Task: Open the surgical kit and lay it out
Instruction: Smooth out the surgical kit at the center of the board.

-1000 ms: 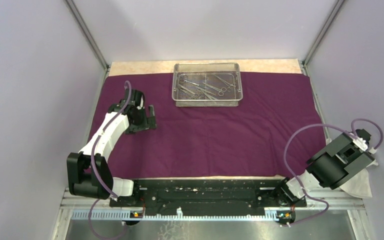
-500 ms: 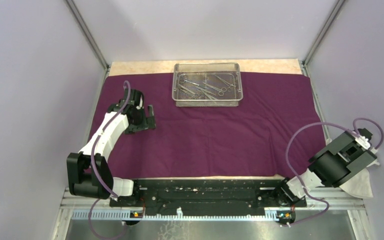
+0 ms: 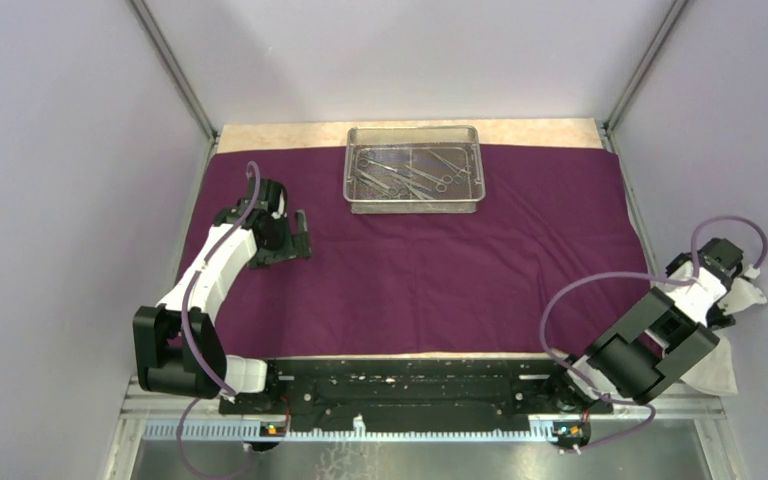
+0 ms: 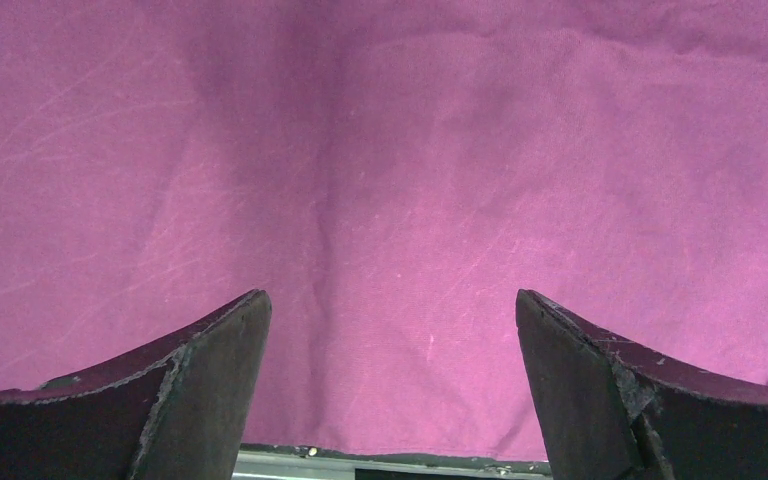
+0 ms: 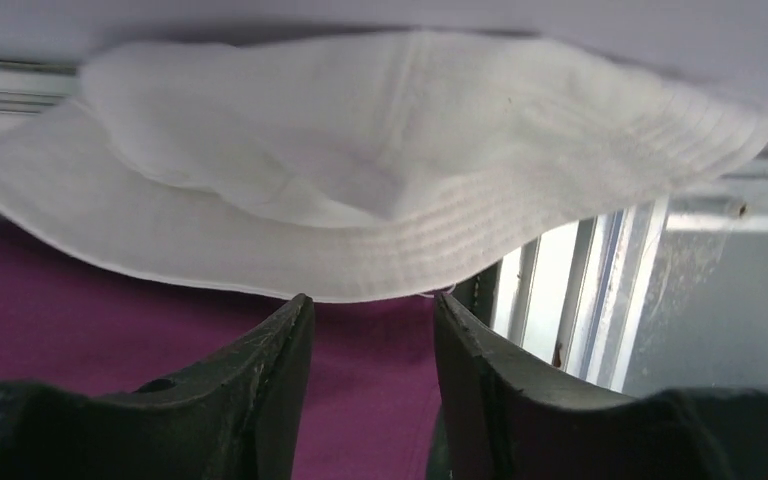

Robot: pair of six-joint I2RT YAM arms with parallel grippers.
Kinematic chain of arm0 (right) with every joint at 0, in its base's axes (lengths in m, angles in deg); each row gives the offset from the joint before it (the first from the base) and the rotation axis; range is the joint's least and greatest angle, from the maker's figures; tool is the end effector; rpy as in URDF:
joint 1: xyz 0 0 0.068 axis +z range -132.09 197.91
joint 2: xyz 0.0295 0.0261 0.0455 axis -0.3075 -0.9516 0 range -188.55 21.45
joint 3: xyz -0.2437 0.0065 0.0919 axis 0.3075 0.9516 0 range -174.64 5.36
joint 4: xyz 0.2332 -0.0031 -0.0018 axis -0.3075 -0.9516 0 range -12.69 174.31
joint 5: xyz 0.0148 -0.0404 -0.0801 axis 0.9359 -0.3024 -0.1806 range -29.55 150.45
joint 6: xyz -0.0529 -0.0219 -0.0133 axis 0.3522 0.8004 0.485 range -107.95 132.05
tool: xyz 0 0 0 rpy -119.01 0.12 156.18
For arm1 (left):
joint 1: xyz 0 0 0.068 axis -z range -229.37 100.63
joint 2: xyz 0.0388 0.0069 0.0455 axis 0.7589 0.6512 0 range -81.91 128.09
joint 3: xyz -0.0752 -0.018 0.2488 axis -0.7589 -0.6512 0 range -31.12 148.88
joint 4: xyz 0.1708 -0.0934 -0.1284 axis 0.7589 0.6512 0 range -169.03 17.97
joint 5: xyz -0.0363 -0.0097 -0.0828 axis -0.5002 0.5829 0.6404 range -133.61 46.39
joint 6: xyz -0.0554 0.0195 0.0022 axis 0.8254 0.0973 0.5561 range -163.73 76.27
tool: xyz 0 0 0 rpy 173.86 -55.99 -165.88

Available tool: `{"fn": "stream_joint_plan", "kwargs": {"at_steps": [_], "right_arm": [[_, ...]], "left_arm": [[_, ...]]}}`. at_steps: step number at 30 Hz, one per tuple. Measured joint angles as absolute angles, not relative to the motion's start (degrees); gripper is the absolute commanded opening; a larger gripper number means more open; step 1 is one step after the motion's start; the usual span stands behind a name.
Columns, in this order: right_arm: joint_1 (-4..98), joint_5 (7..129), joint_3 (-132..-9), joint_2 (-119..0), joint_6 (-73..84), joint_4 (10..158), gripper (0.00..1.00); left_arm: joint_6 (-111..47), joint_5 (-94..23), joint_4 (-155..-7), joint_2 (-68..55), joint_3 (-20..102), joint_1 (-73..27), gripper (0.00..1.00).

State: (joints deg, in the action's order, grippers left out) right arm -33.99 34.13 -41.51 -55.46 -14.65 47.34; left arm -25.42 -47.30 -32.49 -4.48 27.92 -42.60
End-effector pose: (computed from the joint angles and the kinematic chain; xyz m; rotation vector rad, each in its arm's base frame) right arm 0.1226 -0.1870 0.1996 1.8470 2.0495 -0.7512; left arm 0.2360 -0.0251 0.2424 -0.2908 2.6848 -0.0455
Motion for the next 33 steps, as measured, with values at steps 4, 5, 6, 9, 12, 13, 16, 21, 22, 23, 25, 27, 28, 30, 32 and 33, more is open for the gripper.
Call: {"fn": "stream_joint_plan", "kwargs": {"at_steps": [4, 5, 6, 9, 12, 13, 16, 21, 22, 23, 25, 27, 28, 30, 32, 33], "right_arm": [[-31.17, 33.47, -42.04, -53.82, -12.36, 48.54, 0.43], [-30.32, 33.23, -42.3, -53.8, -11.5, 48.52, 0.4], [-29.53, 33.23, -42.41, -53.69, -10.72, 48.7, 0.3], [-27.78, 33.73, -42.45, -53.03, -6.52, 49.13, 0.13], [-27.48, 32.79, -42.98, -52.99, -1.62, 49.02, 0.11], [-27.3, 32.33, -43.35, -53.14, 0.23, 48.96, 0.12], [-26.34, 31.13, -44.53, -54.69, 5.11, 49.13, 0.17], [-25.03, 33.84, -44.01, -55.94, 11.32, 49.64, 0.32], [-24.86, 34.85, -43.74, -55.7, 12.04, 49.88, 0.35], [-24.68, 36.62, -43.15, -55.13, 13.37, 50.4, 0.38], [-24.42, 38.08, -42.28, -53.88, 15.1, 51.12, 0.38], [-24.2, 38.41, -41.65, -52.96, 16.85, 52.06, 0.38], [-24.2, 38.58, -41.3, -52.72, 17.65, 52.61, 0.36], [-24.2, 38.76, -40.18, -52.53, 19.14, 54.03, 0.29], [-24.2, 38.89, -38.89, -52.53, 20.17, 54.88, 0.2], [-24.2, 38.91, -38.37, -52.57, 20.71, 54.99, 0.17]], "left_arm": [[-25.42, -46.73, -32.51, -4.51, 27.97, -42.63, 0.99], [-25.44, -46.44, -32.57, -4.51, 27.97, -42.65, 0.99], [-25.44, -46.14, -32.68, -4.51, 27.97, -42.65, 0.99], [-25.44, -45.5, -33.03, -4.51, 27.97, -42.65, 0.99], [-25.44, -44.89, -33.45, -4.57, 27.95, -42.65, 0.99], [-25.44, -44.74, -33.78, -4.68, 27.82, -42.65, 0.99], [-25.44, -44.06, -34.12, -5.36, 27.25, -42.65, 0.99], [-25.44, -43.19, -34.45, -5.69, 27.16, -42.65, 0.99], [-25.47, -43.17, -34.45, -5.69, 27.16, -42.65, 0.99], [-25.47, -43.1, -34.47, -5.71, 27.14, -42.65, 0.99], [-25.47, -43.03, -34.63, -5.84, 26.92, -42.65, 0.99], [-25.49, -43.06, -34.65, -6.14, 26.7, -42.65, 0.99], [-25.49, -43.06, -34.67, -6.25, 26.7, -42.65, 0.99], [-25.58, -43.06, -34.74, -6.45, 26.66, -42.65, 0.99], [-25.73, -43.06, -34.8, -6.69, 26.57, -42.65, 0.99], [-25.79, -43.06, -34.78, -6.82, 26.5, -42.63, 0.99]]}}
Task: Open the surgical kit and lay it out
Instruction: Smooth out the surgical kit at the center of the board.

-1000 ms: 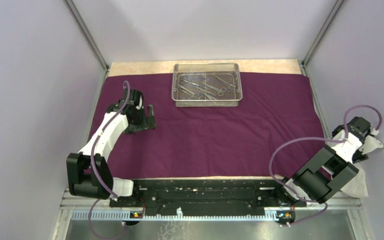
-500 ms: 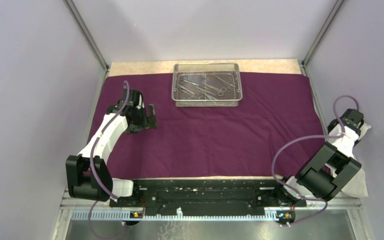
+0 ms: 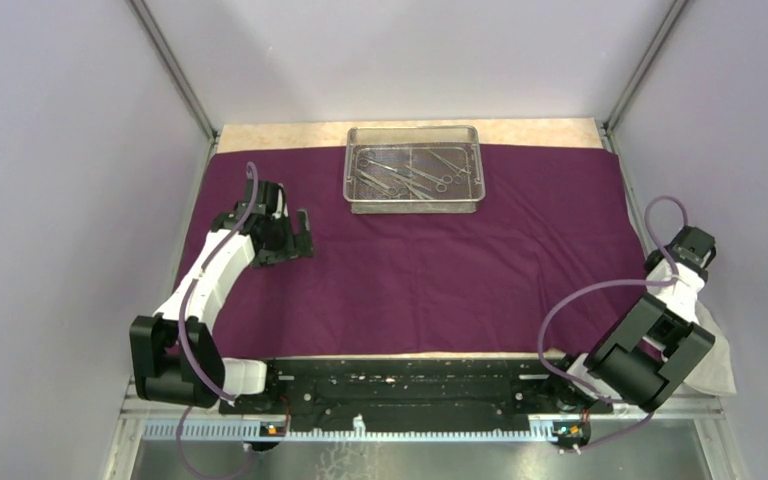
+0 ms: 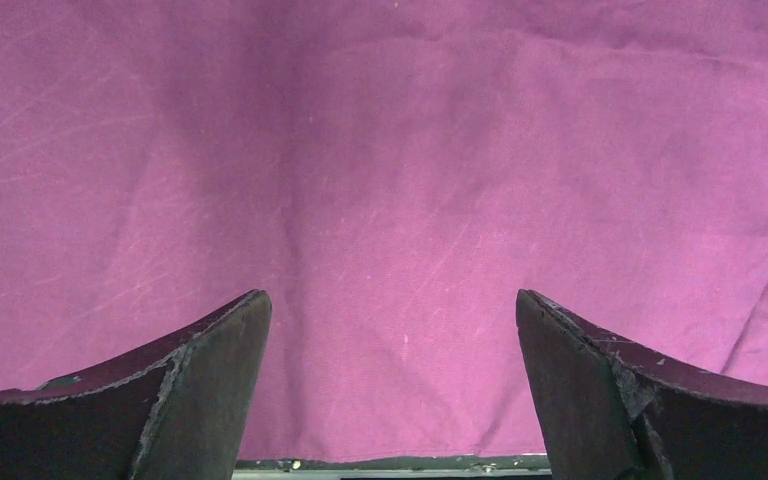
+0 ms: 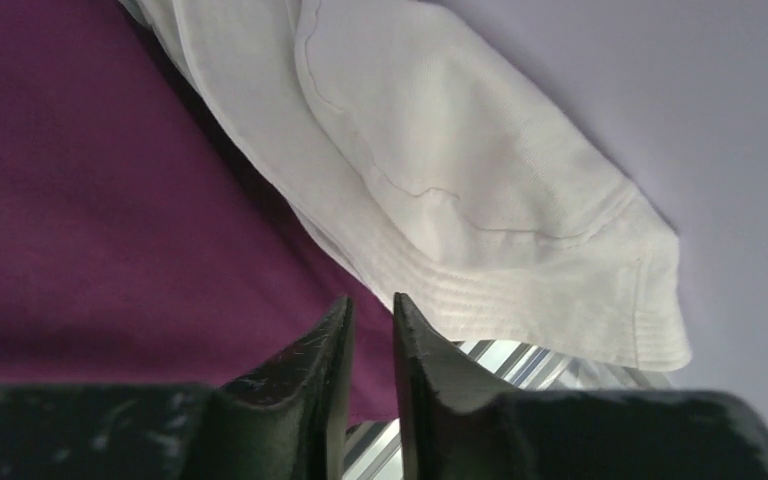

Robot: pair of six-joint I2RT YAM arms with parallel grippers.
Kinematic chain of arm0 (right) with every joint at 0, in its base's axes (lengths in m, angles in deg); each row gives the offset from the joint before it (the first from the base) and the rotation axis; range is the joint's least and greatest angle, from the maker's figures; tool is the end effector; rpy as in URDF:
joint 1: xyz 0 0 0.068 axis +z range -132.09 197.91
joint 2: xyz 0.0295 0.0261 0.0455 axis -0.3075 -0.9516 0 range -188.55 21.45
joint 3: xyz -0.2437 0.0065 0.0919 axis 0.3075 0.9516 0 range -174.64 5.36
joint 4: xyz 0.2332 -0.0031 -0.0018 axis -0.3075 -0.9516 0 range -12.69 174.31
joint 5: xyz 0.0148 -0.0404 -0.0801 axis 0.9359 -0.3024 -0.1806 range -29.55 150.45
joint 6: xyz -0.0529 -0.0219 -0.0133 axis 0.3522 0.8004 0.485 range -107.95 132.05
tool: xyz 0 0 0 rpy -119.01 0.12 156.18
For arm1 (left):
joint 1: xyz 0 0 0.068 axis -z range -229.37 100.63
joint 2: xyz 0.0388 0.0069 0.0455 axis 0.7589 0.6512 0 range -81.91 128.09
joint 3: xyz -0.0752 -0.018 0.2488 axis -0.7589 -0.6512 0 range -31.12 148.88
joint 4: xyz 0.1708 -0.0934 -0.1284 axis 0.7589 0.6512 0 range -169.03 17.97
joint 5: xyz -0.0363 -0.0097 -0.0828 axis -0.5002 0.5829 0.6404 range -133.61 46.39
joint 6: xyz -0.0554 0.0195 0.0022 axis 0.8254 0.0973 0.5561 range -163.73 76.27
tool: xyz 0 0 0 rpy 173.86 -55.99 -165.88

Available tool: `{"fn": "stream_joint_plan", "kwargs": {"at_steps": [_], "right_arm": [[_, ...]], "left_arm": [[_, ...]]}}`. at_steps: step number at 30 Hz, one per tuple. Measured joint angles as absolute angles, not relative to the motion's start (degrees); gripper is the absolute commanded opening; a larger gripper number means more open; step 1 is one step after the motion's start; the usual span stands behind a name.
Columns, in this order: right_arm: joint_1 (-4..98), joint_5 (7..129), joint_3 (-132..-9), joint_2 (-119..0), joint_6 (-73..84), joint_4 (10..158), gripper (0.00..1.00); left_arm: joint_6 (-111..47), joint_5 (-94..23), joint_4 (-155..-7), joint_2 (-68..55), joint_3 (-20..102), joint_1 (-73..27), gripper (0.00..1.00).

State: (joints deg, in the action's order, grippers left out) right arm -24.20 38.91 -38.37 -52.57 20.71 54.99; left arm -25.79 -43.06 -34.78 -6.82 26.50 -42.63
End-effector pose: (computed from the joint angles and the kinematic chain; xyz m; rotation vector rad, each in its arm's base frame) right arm 0.1556 -0.1618 0.2007 0.9160 2.5604 -0.7830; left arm 0.2318 -0.0277 0.2464 -0.2561 2.6448 -0.1556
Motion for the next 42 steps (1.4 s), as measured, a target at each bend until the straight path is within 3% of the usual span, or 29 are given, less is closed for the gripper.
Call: {"fn": "stream_joint_plan", "kwargs": {"at_steps": [15, 19, 24, 25, 31, 42], "right_arm": [[-24.0, 39.9, -36.62, -57.45, 23.1, 58.53, 0.15], [-23.17, 39.94, -35.7, -57.27, 23.47, 58.58, 0.24], [-22.41, 39.83, -35.04, -54.6, 23.6, 58.47, 0.28], [-22.34, 39.85, -34.83, -53.64, 23.64, 58.62, 0.27], [-21.1, 40.11, -34.72, -51.59, 24.6, 58.49, 0.0], [-19.33, 39.33, -34.72, -56.4, 25.11, 58.6, 0.0]], "left_arm": [[-25.95, -44.61, -34.76, -6.41, 26.48, -42.63, 0.99], [-25.95, -44.78, -34.76, -6.04, 26.48, -42.63, 0.99], [-25.95, -44.78, -34.8, -5.77, 26.48, -42.65, 0.99], [-25.93, -44.78, -34.82, -5.73, 26.48, -42.65, 0.99], [-25.93, -44.72, -34.87, -5.62, 26.48, -42.65, 0.99], [-25.95, -44.76, -34.85, -5.6, 26.48, -42.65, 0.99]]}}
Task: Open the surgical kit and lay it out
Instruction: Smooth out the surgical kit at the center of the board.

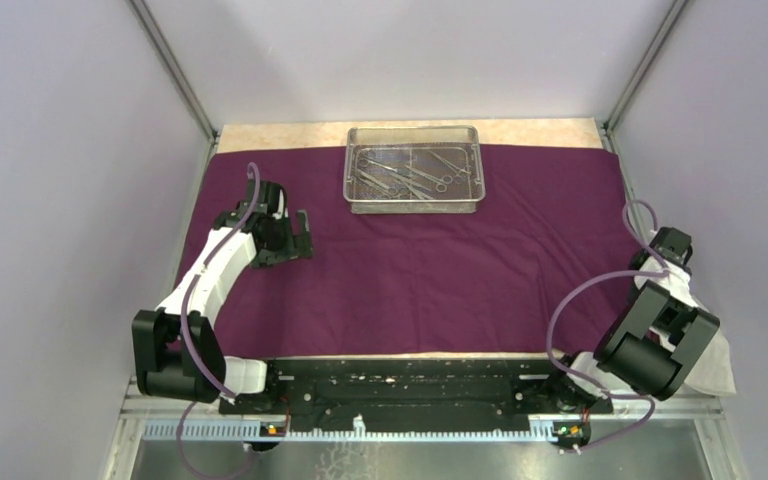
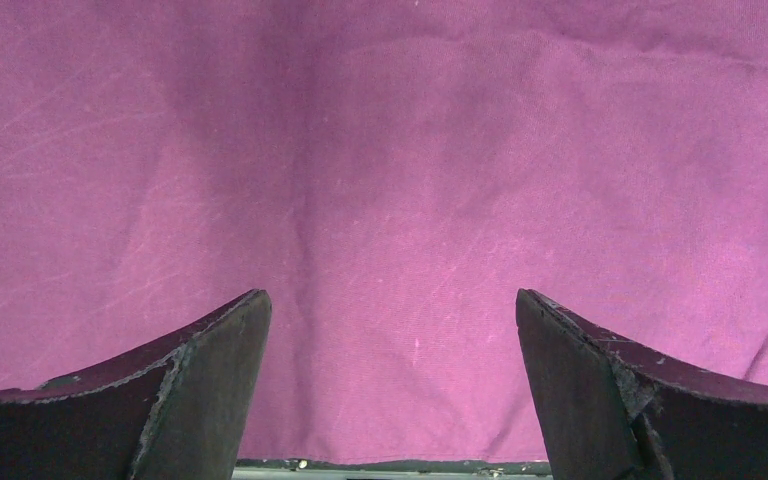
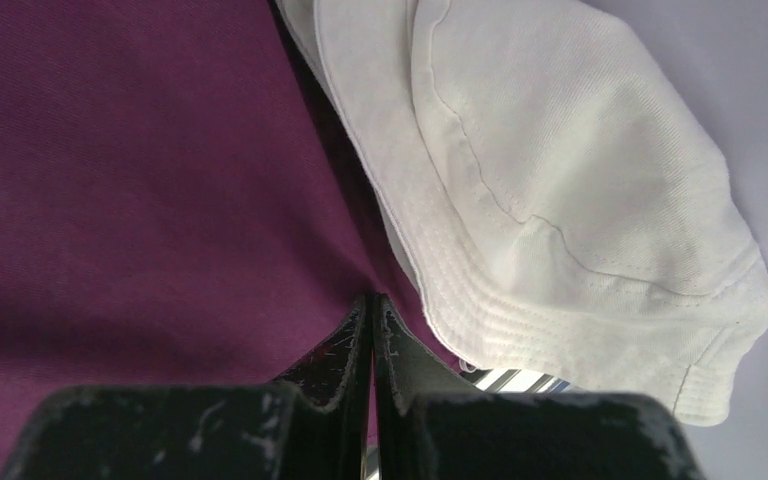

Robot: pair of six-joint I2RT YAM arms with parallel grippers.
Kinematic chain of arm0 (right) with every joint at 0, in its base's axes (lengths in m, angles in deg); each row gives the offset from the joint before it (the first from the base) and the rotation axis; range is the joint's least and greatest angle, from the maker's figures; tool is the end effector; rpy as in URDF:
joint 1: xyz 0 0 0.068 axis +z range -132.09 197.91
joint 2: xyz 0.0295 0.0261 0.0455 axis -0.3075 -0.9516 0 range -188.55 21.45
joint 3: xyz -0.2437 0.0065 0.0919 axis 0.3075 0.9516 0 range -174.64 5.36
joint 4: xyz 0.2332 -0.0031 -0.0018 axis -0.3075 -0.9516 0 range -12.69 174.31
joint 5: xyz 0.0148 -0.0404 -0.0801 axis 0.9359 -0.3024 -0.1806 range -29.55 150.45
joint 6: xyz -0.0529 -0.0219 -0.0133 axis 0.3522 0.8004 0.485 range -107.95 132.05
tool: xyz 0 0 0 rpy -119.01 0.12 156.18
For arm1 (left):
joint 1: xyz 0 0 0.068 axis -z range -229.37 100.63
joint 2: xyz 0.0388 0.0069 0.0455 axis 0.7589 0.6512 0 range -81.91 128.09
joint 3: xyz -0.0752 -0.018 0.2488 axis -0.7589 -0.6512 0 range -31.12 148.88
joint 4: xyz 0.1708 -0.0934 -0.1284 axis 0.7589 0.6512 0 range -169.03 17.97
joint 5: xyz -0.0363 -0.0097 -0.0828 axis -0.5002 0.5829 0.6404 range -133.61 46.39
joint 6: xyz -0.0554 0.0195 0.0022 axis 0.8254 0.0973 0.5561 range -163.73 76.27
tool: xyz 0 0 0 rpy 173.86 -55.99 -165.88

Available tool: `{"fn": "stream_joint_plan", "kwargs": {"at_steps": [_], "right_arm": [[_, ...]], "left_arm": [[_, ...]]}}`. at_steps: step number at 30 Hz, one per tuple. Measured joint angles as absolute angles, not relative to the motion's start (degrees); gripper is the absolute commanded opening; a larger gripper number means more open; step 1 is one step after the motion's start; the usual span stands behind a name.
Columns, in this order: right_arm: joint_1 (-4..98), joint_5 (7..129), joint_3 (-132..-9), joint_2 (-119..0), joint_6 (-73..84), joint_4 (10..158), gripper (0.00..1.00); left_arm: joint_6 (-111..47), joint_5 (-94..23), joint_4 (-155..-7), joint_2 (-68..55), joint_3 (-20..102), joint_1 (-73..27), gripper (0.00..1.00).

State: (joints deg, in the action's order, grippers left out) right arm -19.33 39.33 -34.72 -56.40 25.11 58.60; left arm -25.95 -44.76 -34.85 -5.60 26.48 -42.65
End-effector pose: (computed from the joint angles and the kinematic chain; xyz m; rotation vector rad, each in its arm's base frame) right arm 0.1693 -0.1480 0.1734 0.7025 2.6956 -0.7484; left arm 0.2348 -0.0267 0.2418 -0.2641 2.6598 -0.1106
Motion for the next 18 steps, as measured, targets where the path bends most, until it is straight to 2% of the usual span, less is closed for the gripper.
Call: {"fn": "stream_joint_plan", "kwargs": {"at_steps": [18], "right_arm": [[-19.33, 35.61, -34.37, -57.36, 26.18, 60.26, 0.0]], "left_arm": [[-25.97, -45.0, -34.82, -4.37, 26.55, -42.65, 0.99]]}}
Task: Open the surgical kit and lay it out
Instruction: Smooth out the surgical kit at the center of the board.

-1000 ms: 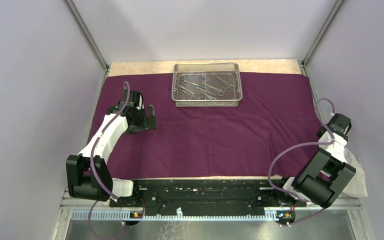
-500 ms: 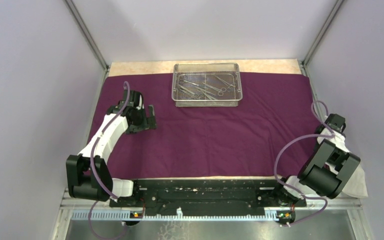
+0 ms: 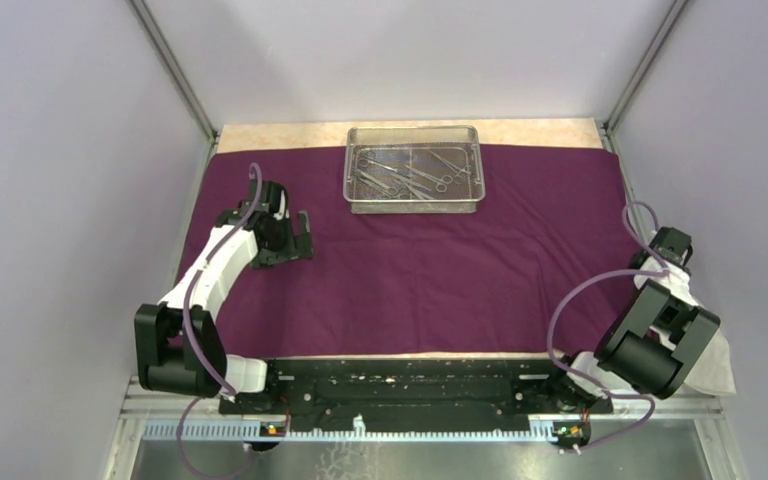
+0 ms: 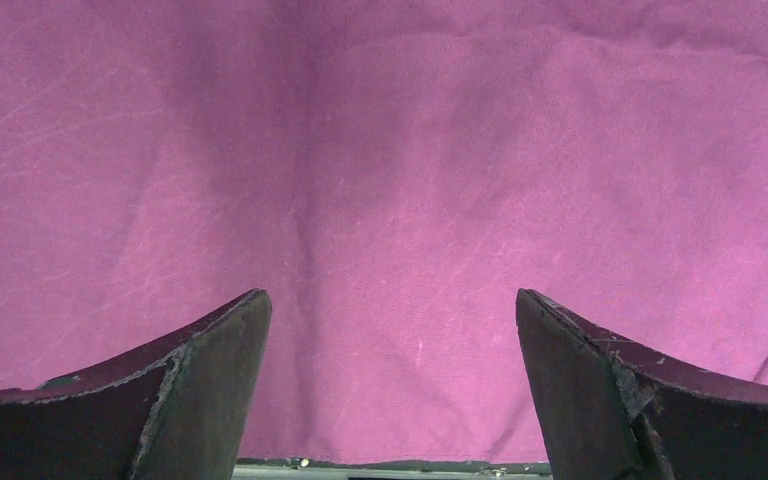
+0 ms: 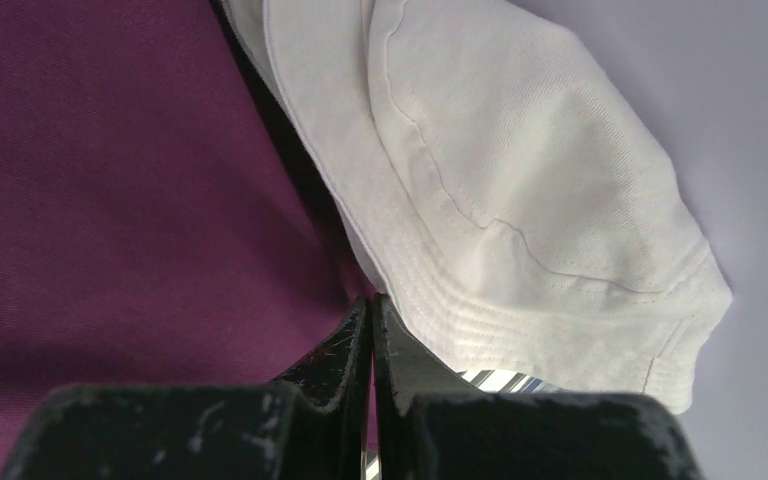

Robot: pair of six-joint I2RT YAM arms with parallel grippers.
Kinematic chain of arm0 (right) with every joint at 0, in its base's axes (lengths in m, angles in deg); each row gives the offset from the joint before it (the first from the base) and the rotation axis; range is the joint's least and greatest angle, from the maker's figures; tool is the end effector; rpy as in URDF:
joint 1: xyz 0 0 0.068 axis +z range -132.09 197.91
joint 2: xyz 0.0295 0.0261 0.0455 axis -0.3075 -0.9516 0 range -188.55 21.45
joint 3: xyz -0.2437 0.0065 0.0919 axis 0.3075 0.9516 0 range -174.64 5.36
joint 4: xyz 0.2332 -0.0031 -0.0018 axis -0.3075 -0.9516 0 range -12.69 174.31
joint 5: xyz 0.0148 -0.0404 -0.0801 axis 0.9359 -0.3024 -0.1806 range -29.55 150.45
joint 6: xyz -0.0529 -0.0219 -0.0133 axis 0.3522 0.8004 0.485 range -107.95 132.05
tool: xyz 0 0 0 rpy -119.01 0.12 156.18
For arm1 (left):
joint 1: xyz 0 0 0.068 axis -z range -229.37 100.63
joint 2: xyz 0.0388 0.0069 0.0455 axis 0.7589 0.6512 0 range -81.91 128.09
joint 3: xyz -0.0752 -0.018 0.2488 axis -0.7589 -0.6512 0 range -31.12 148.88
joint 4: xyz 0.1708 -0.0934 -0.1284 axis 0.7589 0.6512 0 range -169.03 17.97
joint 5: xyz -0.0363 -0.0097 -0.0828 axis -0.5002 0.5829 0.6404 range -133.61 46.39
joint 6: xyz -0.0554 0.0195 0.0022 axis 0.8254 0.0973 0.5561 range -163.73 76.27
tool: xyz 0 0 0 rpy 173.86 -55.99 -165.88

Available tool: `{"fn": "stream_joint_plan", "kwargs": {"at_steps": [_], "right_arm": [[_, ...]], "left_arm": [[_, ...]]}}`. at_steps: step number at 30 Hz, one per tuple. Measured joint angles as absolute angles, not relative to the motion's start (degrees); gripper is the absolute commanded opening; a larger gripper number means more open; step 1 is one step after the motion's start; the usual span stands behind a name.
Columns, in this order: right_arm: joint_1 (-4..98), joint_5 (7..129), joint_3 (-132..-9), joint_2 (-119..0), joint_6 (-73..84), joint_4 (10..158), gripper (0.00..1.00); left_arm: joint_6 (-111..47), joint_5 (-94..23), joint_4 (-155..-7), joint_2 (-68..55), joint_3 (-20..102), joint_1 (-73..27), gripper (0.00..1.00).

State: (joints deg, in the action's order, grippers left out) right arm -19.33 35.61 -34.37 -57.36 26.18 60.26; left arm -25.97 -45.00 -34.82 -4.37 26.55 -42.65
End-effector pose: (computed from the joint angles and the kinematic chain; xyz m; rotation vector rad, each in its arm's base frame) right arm 0.1696 -0.1515 0.1709 0.7016 2.6998 -0.8414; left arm 0.2376 -0.0268 0.2374 -0.2666 2.6795 -0.0995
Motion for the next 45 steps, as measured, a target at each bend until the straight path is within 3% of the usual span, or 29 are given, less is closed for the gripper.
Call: {"fn": "stream_joint_plan", "kwargs": {"at_steps": [22, 45], "right_arm": [[-19.33, 35.53, -36.16, -65.47, 27.84, 61.24, 0.0], [-23.5, 25.67, -43.57, -77.27, 28.34, 65.57, 0.0]], "left_arm": [[-26.14, -45.83, -34.04, -3.39, 27.01, -43.02, 0.99], [-26.56, -47.71, -32.66, -1.66, 27.77, -45.75, 0.99]]}}
